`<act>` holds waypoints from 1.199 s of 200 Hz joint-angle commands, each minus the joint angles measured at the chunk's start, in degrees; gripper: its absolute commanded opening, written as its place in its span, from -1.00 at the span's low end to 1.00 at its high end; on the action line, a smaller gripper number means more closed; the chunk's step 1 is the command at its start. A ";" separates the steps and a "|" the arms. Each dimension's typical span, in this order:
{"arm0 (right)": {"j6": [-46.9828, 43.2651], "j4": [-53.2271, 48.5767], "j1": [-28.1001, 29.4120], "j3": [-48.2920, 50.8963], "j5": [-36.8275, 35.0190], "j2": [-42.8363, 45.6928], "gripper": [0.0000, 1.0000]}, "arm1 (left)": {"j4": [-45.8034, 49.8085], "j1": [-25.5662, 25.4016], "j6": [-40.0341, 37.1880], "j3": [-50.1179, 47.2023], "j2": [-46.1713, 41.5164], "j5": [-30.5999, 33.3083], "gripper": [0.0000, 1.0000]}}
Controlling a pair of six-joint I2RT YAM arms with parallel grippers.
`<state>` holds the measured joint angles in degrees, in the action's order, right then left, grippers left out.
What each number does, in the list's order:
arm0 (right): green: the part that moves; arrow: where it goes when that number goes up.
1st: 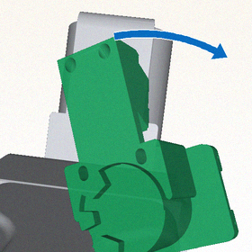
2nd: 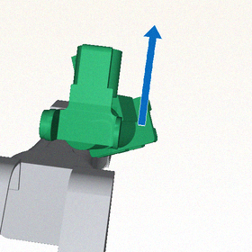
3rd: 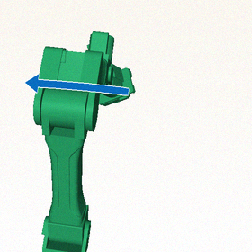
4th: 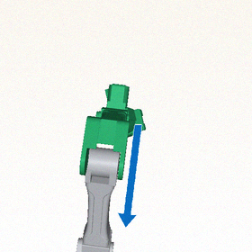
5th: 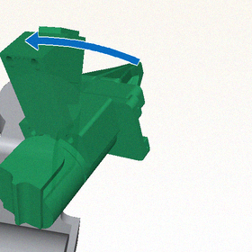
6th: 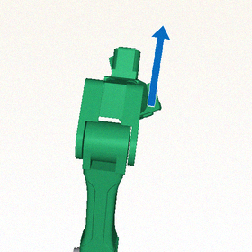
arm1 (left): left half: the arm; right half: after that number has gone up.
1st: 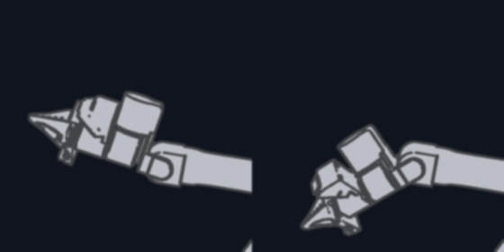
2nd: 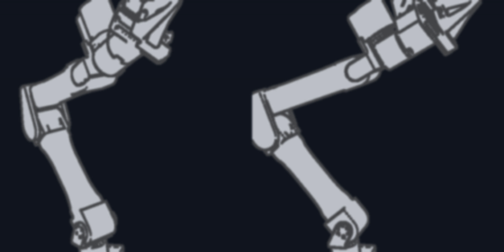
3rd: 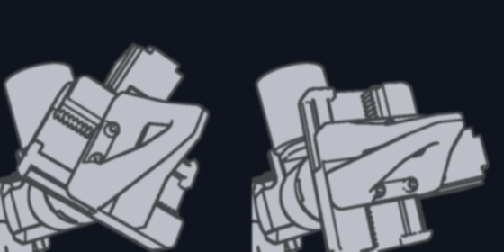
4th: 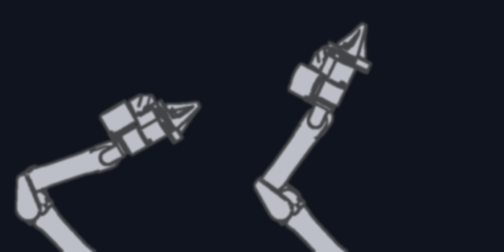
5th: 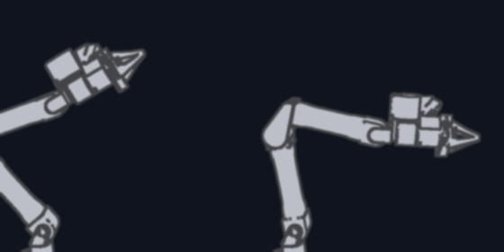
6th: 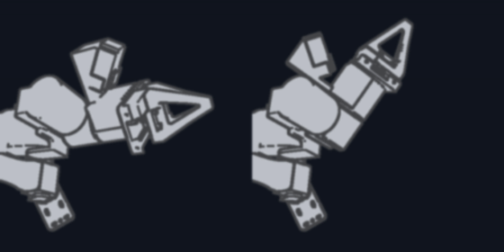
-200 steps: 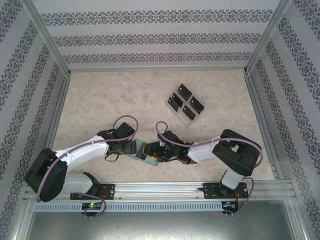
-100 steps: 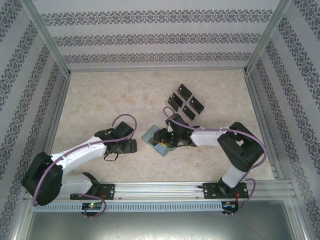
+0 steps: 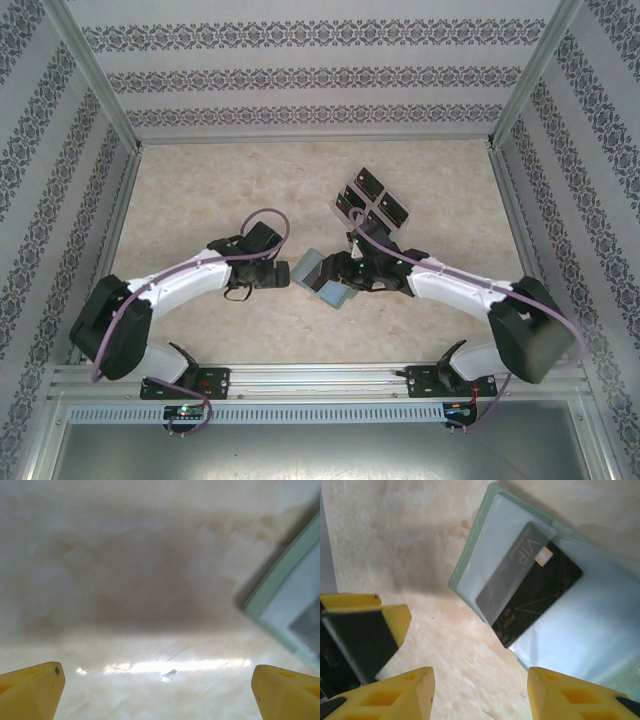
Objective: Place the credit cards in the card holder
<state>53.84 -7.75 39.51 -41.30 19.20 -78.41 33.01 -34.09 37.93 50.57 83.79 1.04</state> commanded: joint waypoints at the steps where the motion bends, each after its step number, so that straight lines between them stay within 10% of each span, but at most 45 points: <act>1: 1.55 -7.40 1.33 2.96 -8.74 4.83 0.05 | 0.60 0.77 -3.67 5.14 2.77 -0.07 0.95; 37: 3.80 -20.08 4.43 4.43 -23.24 13.20 0.15 | 1.51 1.04 -4.78 8.91 4.92 0.10 0.95; 127: 3.04 -12.23 6.25 2.21 -23.89 2.19 0.26 | 2.23 1.12 -4.63 9.63 4.79 -0.04 0.95; 240: -10.99 -13.25 2.69 -5.84 -18.28 -7.47 -0.79 | 0.71 1.03 -4.19 6.77 2.53 -1.03 0.95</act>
<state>48.14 -19.57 43.05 -45.21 -1.13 -84.58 33.26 -33.63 34.46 58.61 87.85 0.38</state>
